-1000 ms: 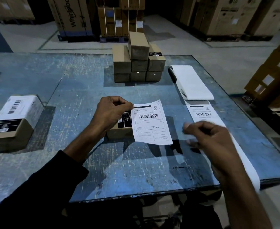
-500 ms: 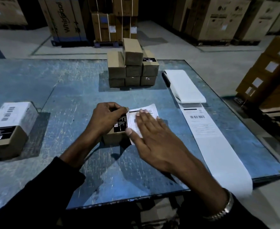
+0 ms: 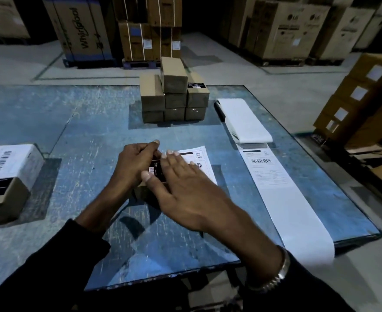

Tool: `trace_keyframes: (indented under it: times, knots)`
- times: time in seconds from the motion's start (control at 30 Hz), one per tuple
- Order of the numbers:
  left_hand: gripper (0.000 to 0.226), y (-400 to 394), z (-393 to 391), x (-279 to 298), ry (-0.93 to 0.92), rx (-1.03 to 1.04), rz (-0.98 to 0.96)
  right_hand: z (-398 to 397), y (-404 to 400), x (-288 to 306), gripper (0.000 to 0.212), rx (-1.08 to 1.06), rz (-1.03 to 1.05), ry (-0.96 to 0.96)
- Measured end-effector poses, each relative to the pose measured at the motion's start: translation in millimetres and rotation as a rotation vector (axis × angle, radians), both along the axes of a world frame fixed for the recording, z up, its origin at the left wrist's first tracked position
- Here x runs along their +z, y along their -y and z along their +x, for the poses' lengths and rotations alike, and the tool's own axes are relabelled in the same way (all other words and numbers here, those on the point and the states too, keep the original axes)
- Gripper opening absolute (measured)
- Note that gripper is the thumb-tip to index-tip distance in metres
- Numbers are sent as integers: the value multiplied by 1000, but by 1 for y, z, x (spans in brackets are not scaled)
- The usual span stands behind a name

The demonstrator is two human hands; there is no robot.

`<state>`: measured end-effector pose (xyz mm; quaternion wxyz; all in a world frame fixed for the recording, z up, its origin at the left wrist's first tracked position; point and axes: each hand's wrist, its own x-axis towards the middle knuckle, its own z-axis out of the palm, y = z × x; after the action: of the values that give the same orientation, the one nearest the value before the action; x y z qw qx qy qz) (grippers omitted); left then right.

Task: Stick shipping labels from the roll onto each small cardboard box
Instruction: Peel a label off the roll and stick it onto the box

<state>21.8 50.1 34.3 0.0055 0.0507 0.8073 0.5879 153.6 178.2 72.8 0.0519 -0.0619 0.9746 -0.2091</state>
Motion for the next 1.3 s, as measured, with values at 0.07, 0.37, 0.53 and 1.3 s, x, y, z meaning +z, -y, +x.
trace_keyframes:
  times: [0.07,0.37,0.53,1.3]
  knots:
    - [49,0,1,-2,-19,14,-11,-1,-1,-13,84,6,59,-47]
    - [59,-1,4,0,-9,-3,-44,17,-54,-7,92,-138,94,74]
    - [60,0,4,1,-19,-18,-23,18,-26,19,97,-194,-28,-35]
    - [67,-2,4,-2,-62,33,-48,-2,-18,-15,101,-315,-321,3]
